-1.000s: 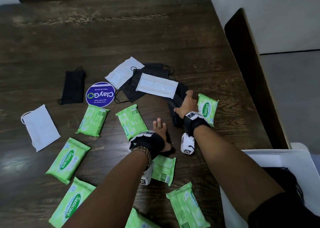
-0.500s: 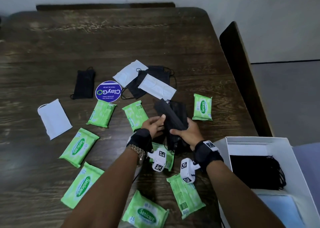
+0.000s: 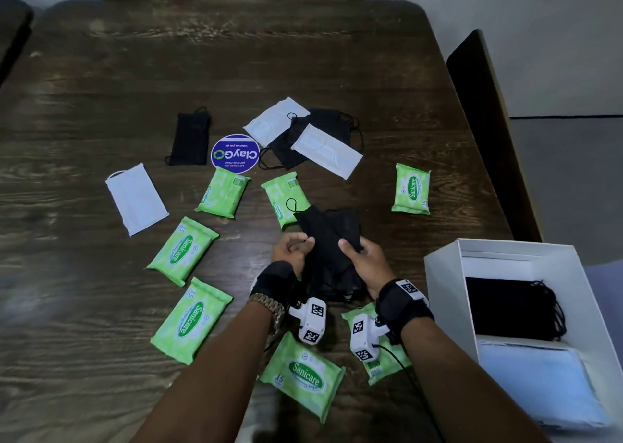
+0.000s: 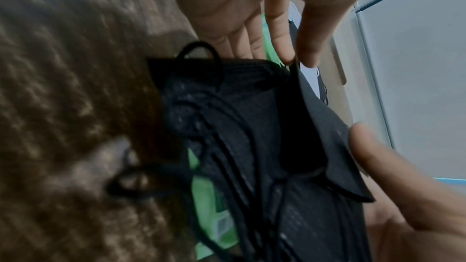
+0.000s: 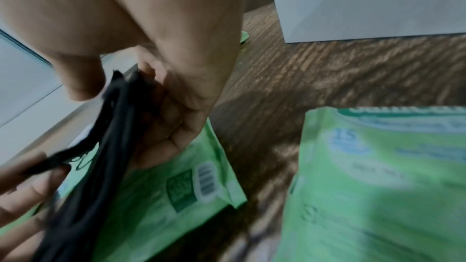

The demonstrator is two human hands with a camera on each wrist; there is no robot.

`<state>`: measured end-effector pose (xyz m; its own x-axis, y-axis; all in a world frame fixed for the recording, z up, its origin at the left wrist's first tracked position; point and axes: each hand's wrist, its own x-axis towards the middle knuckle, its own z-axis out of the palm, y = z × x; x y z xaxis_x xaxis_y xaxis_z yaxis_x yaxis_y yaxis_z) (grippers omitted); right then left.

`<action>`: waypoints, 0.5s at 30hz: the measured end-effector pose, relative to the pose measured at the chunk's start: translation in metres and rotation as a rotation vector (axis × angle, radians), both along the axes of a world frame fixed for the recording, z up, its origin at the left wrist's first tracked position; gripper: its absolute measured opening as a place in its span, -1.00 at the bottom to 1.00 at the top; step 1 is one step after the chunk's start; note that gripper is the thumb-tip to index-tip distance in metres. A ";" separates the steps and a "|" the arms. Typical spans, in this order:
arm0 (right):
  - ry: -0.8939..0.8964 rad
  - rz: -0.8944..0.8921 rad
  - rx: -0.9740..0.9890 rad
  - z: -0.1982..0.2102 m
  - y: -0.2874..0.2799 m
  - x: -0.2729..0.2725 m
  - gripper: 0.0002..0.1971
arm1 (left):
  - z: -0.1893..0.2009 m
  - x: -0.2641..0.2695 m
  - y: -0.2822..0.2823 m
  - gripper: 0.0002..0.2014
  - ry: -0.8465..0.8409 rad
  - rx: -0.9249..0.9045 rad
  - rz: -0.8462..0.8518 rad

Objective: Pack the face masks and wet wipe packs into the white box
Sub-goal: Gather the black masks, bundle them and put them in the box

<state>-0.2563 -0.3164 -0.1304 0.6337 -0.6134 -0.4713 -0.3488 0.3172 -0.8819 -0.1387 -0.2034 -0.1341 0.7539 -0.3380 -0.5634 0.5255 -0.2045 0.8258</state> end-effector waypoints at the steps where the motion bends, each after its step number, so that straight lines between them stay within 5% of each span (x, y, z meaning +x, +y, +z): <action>1: 0.010 0.016 0.007 -0.003 0.004 -0.002 -0.82 | 0.000 -0.001 0.004 -0.85 0.013 0.011 -0.017; 5: 0.164 0.123 -0.146 -0.011 0.012 -0.007 -0.75 | -0.007 -0.003 0.017 -0.91 0.017 0.068 -0.092; 8: 0.390 0.092 -0.611 -0.008 0.016 -0.010 -0.40 | -0.013 -0.004 0.022 -0.89 -0.033 0.156 -0.127; 11: 0.397 0.227 -0.962 -0.007 0.030 -0.008 -0.34 | -0.016 -0.006 0.027 -0.88 -0.056 0.177 -0.140; 15: 0.508 0.291 -0.801 -0.010 0.042 0.003 -0.38 | -0.016 -0.007 0.031 -0.81 -0.101 0.191 -0.209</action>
<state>-0.2531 -0.2745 -0.1402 0.6479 -0.7219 -0.2431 -0.7143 -0.4650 -0.5231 -0.1462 -0.1727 -0.1501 0.7345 -0.3872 -0.5573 0.3725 -0.4564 0.8081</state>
